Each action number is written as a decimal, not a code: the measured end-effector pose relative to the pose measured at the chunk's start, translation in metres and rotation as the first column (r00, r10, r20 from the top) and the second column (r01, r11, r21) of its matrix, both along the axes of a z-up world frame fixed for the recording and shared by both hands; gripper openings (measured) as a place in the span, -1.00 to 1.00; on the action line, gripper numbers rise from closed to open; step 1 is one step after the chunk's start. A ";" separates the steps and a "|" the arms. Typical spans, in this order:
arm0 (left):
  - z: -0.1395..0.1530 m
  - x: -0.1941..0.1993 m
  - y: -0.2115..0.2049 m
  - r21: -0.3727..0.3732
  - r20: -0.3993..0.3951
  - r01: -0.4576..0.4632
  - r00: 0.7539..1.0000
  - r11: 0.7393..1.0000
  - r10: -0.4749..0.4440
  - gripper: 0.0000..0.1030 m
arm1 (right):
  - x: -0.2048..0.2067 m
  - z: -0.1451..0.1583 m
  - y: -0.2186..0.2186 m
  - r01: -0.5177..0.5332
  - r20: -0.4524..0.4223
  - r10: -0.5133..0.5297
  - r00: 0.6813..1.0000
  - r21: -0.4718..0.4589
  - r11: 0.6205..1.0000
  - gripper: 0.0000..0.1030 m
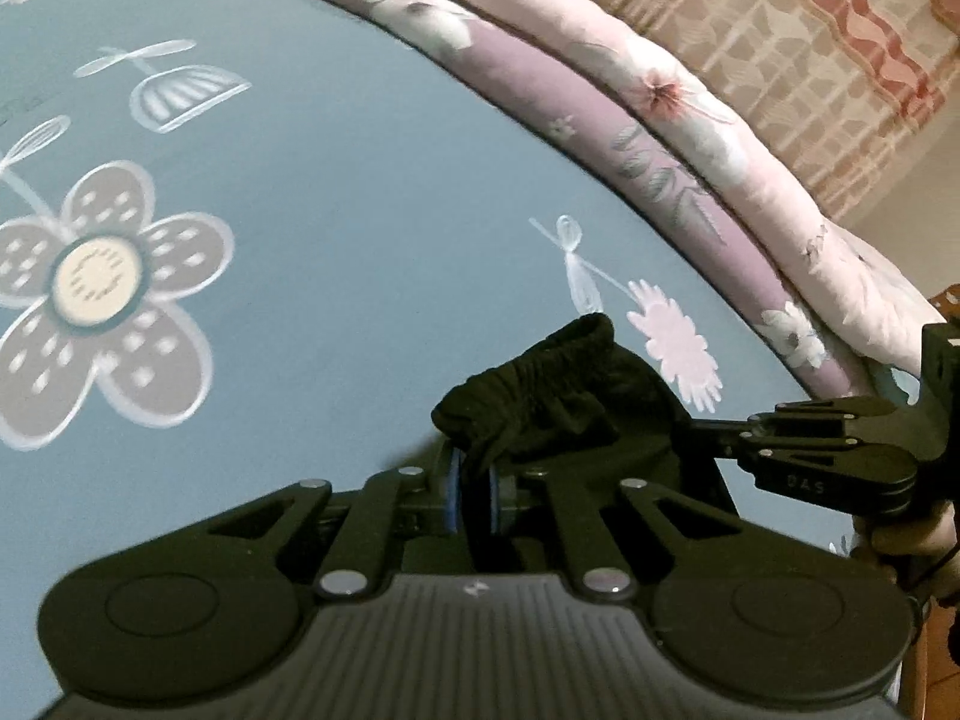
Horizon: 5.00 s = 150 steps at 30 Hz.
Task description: Fold clothes
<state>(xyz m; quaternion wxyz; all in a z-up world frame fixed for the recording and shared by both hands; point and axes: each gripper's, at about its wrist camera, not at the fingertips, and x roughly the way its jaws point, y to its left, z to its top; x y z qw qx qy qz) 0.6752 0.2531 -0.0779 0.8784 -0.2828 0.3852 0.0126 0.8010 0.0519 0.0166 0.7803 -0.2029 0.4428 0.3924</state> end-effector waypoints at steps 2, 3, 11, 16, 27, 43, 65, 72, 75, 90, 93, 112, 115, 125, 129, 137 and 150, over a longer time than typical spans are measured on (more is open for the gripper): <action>-0.002 0.010 -0.003 0.009 -0.003 0.012 1.000 1.000 -0.012 -0.86 | 0.009 -0.004 -0.003 0.027 -0.001 -0.027 1.000 0.003 1.000 -0.92; -0.005 0.015 -0.005 0.016 -0.010 0.013 1.000 1.000 -0.013 -0.86 | 0.012 -0.007 -0.004 0.039 -0.001 -0.039 0.999 0.006 0.999 -0.93; -0.022 0.008 -0.007 0.122 -0.068 0.018 0.998 0.992 -0.010 -0.44 | 0.013 -0.024 -0.023 0.115 -0.078 -0.107 0.991 0.113 0.987 -0.64; -0.009 -0.015 -0.011 0.120 -0.076 0.016 0.997 0.993 -0.007 -0.35 | -0.009 0.001 -0.069 0.128 -0.103 -0.112 0.988 0.156 0.979 -0.48; -0.015 -0.062 -0.095 -0.010 -0.107 0.185 0.977 0.983 -0.185 -0.26 | -0.103 -0.031 -0.228 0.229 -0.238 -0.243 0.940 -0.084 0.970 -0.28; -0.046 -0.083 -0.133 -0.108 -0.246 0.037 0.967 0.994 -0.062 -0.15 | -0.154 -0.051 -0.283 0.261 -0.215 -0.272 0.938 -0.078 0.962 -0.94; 0.000 -0.131 -0.218 0.060 -0.300 0.353 0.899 0.934 -0.320 -0.08 | -0.291 0.032 -0.467 0.507 -0.182 -0.523 0.832 -0.131 0.852 -0.07; 0.009 -0.168 -0.261 0.077 -0.282 0.410 0.883 0.909 -0.375 -0.05 | -0.322 -0.041 -0.502 0.483 -0.244 -0.515 0.822 -0.180 0.857 -0.07; 0.010 -0.185 -0.269 0.092 -0.290 0.418 0.880 0.904 -0.377 -0.05 | -0.331 -0.056 -0.504 0.468 -0.225 -0.490 0.842 -0.149 0.871 0.01; 0.020 -0.217 -0.306 0.147 -0.308 0.460 0.863 0.876 -0.402 -0.04 | -0.351 -0.019 -0.488 0.464 -0.036 -0.478 0.878 -0.186 0.866 -0.88; 0.028 -0.217 -0.304 0.147 -0.283 0.450 0.872 0.881 -0.399 -0.04 | -0.332 -0.011 -0.501 0.471 0.009 -0.481 0.877 -0.220 0.854 -0.89; 0.026 -0.193 -0.290 0.056 -0.267 0.417 0.882 0.907 -0.389 -0.04 | -0.422 0.029 -0.596 0.849 -0.145 -0.838 0.526 0.033 0.527 0.07; 0.019 -0.188 -0.295 0.053 -0.286 0.411 0.879 0.910 -0.381 -0.04 | -0.466 0.008 -0.612 0.894 -0.209 -0.875 0.437 -0.010 0.449 0.18; 0.008 -0.193 -0.313 0.059 -0.328 0.451 0.851 0.890 -0.410 -0.04 | -0.503 -0.036 -0.610 0.962 -0.296 -0.915 0.273 0.089 0.258 0.28; 0.006 -0.198 -0.322 0.054 -0.331 0.461 0.845 0.886 -0.419 -0.04 | -0.489 -0.033 -0.599 0.951 -0.231 -0.923 0.308 0.045 0.306 -0.14; 0.017 -0.203 -0.332 0.110 -0.307 0.520 0.829 0.847 -0.468 -0.04 | -0.472 -0.014 -0.611 0.947 -0.111 -0.944 0.311 -0.043 0.318 -0.50; 0.032 -0.164 -0.327 0.312 -0.248 0.617 0.787 0.722 -0.565 0.01 | -0.430 0.018 -0.511 0.861 -0.087 -0.857 0.508 0.041 0.506 0.06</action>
